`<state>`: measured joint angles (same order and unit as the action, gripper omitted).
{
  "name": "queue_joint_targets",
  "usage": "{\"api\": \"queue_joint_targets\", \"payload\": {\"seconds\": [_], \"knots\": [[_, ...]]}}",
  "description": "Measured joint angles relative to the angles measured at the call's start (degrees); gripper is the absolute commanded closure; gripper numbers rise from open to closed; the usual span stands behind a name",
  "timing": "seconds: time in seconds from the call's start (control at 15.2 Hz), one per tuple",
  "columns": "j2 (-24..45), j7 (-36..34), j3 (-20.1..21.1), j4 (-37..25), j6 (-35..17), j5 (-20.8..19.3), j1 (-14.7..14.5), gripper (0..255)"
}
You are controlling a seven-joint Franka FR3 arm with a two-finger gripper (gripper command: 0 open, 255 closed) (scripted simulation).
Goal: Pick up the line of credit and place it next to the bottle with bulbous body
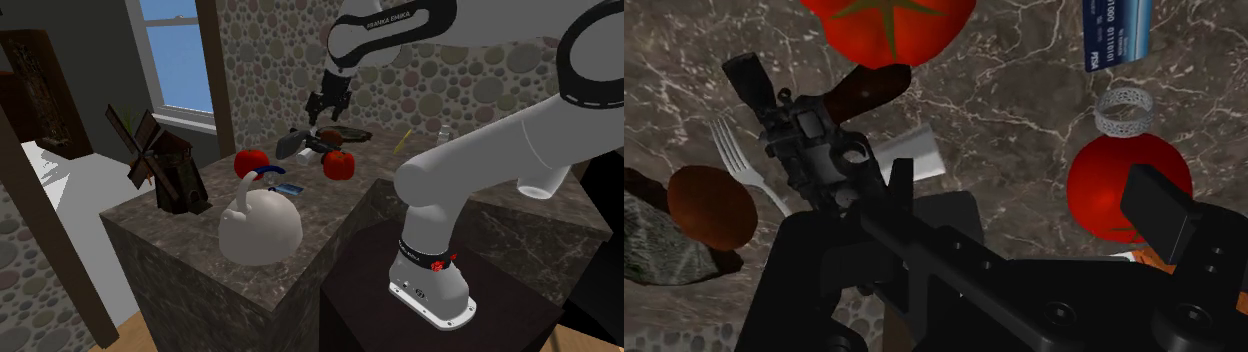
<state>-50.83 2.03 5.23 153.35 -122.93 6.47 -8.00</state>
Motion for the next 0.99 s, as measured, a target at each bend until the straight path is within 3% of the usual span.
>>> {"api": "queue_joint_targets", "payload": {"seconds": [0.46, 0.99], "knots": [[2.83, 3.82, 2.68, 11.69, -20.30, 4.56, -7.68, 0], [18.56, 10.29, 1.85, 18.79, -49.50, 9.86, -19.52, 0]]}}
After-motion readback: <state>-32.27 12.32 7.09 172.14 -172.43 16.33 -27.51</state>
